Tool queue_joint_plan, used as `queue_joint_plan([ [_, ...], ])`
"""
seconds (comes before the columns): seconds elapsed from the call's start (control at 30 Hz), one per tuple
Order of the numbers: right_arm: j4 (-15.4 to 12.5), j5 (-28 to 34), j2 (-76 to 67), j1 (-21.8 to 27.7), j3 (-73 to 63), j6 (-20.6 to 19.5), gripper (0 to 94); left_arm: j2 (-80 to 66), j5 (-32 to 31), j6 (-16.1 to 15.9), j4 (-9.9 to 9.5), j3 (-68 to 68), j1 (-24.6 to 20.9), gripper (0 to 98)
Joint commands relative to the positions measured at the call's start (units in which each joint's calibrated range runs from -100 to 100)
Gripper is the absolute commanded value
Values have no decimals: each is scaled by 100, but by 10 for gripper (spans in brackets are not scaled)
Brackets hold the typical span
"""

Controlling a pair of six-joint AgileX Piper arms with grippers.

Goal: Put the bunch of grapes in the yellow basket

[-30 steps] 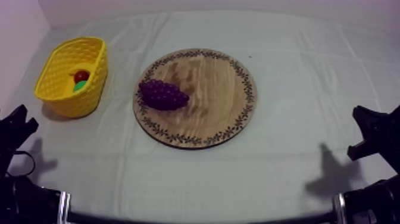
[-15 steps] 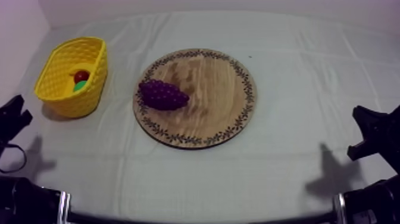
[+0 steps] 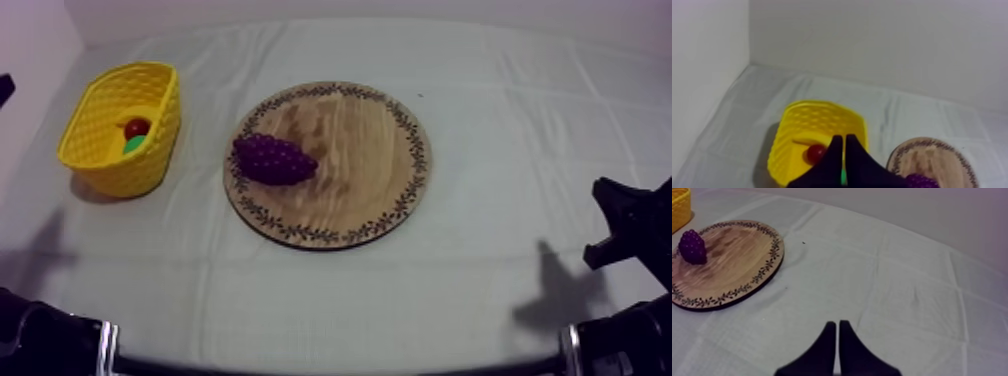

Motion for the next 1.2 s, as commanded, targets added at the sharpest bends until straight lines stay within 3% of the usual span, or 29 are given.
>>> queue_joint_plan([
  [0.0,1,0,-1,2,-3,0,4,531,104,55,-16,-858,178,0],
  [0.17,1,0,-1,2,-3,1,4,1274,337,-122,-40,-1735,545,0],
  [0.67,1,0,-1,2,-3,5,4,3247,864,-1112,-71,-3498,1466,0],
  [1.17,1,0,-1,2,-3,0,4,5281,2154,-1867,-75,-4848,2029,0],
])
